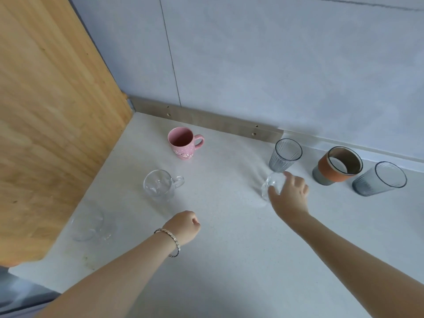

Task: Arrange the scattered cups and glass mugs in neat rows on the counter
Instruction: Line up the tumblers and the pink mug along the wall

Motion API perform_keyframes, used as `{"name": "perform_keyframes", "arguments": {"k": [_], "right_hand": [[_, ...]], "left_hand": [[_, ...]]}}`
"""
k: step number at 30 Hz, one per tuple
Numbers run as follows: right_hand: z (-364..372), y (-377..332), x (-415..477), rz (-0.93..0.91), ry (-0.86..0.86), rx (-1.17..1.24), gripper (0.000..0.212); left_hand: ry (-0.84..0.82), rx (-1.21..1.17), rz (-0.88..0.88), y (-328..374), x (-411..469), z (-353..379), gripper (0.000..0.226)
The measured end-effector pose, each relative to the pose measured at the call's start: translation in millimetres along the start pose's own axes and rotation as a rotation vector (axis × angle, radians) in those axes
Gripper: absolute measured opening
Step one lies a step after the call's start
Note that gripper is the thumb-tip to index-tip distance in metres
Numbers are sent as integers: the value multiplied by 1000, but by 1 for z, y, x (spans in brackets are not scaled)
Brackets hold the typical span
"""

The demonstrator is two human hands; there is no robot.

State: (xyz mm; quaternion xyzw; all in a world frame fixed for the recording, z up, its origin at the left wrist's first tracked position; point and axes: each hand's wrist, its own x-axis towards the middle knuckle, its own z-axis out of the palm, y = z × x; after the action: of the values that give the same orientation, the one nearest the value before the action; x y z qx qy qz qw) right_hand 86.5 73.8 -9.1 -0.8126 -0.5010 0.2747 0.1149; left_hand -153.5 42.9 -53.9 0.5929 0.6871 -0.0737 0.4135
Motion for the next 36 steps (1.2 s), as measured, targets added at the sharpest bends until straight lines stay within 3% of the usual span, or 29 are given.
{"name": "perform_keyframes", "arguments": {"k": [3, 6, 9, 12, 17, 21, 26, 30, 36], "right_hand": [[13, -39, 0, -296, -81, -131, 58], [29, -90, 13, -532, -128, -253, 71], [46, -141, 33, -653, -196, -370, 76], [65, -187, 55, -660, -226, -458, 76], [99, -231, 84, -627, -297, -522, 103], [114, -234, 90, -577, -284, -412, 81], [93, -195, 74, -476, -266, -179, 78], [56, -143, 38, -408, -264, -155, 81], [-9, -60, -33, -348, -286, -193, 76]], "left_hand": [[6, -14, -20, -11, 4, -6, 16], [15, -18, -31, -22, 9, -11, 16], [7, -24, -39, -29, 14, -17, 15], [-5, -23, -42, -33, 24, -23, 14], [-25, -47, -20, -39, 35, -30, 14], [-36, -51, -37, -50, 43, -37, 13], [-78, 0, -28, -51, 47, -38, 17], [-80, 41, -16, -45, 45, -38, 24], [-47, 141, 47, -16, 26, -31, 14]]}}
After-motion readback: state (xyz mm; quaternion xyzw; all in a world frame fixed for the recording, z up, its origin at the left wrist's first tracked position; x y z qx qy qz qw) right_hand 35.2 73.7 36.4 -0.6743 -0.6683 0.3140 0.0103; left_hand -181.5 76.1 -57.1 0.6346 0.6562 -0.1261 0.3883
